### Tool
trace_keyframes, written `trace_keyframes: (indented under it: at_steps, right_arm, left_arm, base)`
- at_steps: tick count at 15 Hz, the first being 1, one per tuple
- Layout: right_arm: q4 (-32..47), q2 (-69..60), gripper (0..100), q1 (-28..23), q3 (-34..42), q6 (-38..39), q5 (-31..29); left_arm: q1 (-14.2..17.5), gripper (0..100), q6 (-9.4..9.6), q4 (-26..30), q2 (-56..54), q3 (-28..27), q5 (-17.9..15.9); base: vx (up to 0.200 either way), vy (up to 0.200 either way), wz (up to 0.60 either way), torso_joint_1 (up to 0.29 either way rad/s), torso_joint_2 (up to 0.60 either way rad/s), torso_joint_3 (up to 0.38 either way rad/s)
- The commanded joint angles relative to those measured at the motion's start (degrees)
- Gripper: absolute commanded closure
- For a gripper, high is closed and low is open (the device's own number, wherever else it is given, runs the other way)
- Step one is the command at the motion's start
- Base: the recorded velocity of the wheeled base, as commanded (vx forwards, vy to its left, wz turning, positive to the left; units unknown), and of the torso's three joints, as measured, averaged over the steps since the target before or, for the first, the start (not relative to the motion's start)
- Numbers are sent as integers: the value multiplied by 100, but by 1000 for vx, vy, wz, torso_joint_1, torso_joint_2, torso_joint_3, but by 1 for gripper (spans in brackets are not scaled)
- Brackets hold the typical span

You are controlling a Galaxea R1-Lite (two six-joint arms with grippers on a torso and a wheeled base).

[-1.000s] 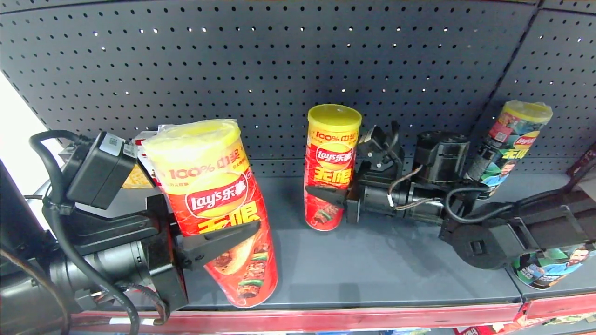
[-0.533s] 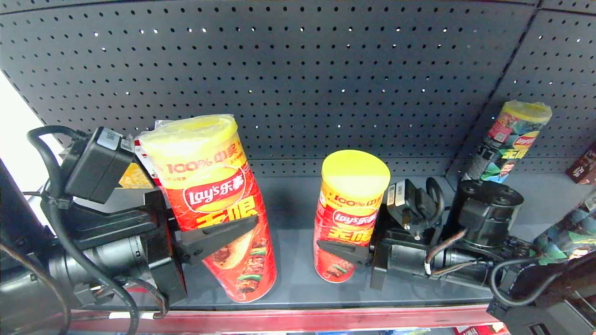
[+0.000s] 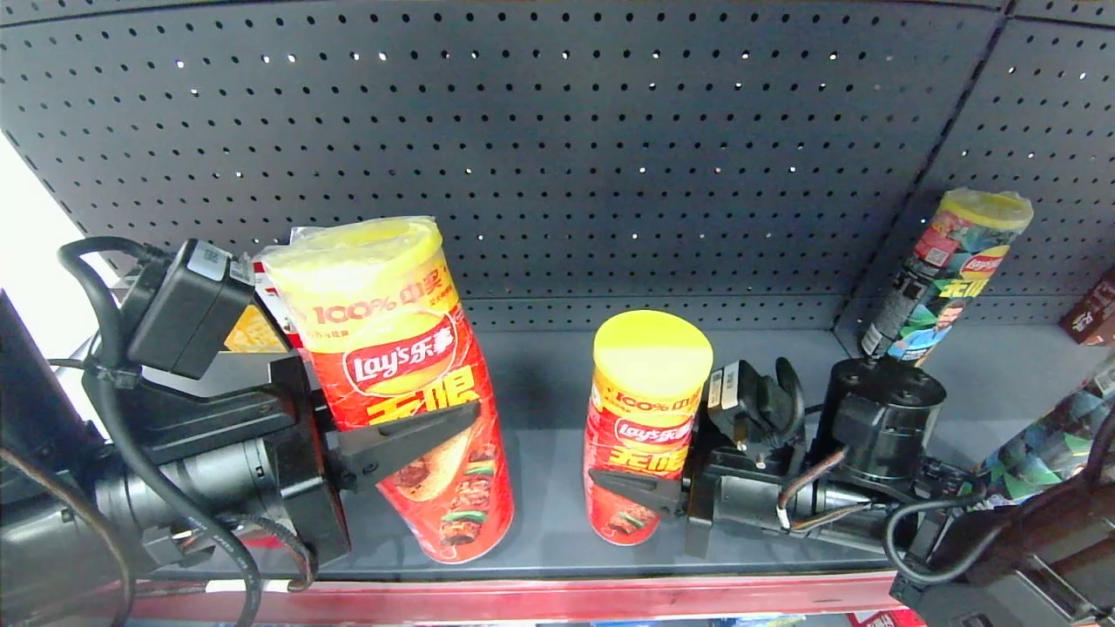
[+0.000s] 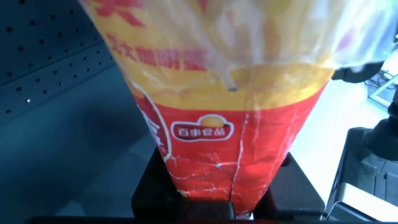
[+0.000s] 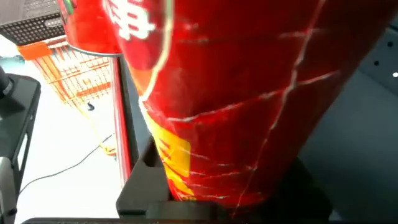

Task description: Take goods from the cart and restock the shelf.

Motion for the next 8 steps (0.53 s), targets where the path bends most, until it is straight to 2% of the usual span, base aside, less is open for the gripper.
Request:
trace_keyframes:
  at_steps: [1, 8]
  right_arm:
    - [7, 103, 0, -9, 2, -8, -24]
    - [-160, -222, 0, -97, 283, 9, -59]
  left_arm:
    - [14, 100, 3, -7, 2, 6, -1]
    - [14, 100, 3, -24, -42, 41, -1]
  base:
    - [0, 0, 0, 0, 0, 0]
    - [0, 0, 0, 0, 0, 0]
